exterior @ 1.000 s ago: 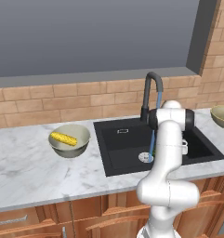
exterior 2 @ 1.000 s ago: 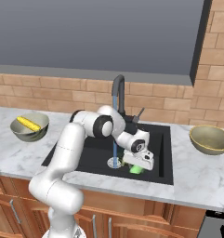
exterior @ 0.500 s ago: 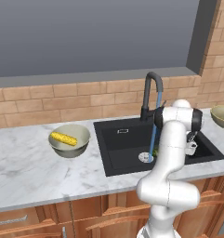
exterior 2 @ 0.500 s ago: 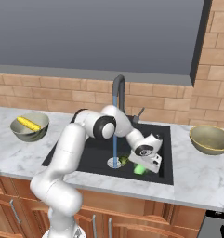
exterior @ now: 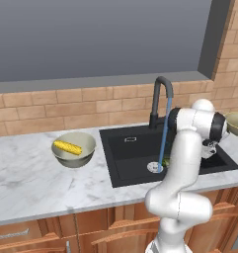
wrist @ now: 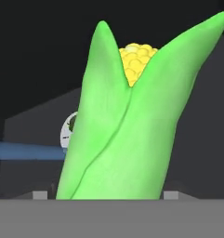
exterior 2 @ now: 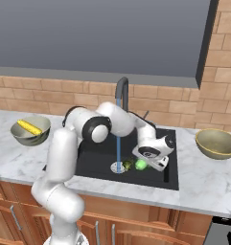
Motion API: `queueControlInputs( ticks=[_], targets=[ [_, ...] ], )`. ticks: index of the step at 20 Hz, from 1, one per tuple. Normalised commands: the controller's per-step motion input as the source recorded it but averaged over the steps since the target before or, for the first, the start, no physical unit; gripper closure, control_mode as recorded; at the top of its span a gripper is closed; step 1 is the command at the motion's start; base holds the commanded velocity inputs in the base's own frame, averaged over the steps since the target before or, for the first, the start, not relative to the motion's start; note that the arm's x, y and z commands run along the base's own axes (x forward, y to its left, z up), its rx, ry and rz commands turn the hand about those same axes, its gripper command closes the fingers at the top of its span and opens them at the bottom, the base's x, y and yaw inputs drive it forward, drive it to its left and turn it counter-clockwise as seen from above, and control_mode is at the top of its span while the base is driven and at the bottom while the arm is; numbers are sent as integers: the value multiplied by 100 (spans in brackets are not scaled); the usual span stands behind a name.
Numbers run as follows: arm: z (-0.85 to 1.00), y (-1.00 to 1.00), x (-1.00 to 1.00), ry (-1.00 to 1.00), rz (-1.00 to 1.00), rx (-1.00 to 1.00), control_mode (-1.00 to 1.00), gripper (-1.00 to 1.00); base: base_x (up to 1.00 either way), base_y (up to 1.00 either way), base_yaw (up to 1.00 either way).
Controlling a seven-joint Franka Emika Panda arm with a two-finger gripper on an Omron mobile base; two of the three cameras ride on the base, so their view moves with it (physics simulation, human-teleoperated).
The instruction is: Pick the corns from the sink and place them in one bowl. Place the broccoli in the other bowl. Then turn off the sink faucet.
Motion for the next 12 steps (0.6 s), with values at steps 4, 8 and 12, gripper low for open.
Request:
queueControlInputs(
  ticks=[4,8,12],
  targets=[
    [100,8,-4,-15,-14,2,-100,100,0,0,0],
    [100,16,-8,-5,-21,0,-100,100,0,0,0],
    [100,0,-22,0,-27,0,-100,100,0,0,0]
  ],
)
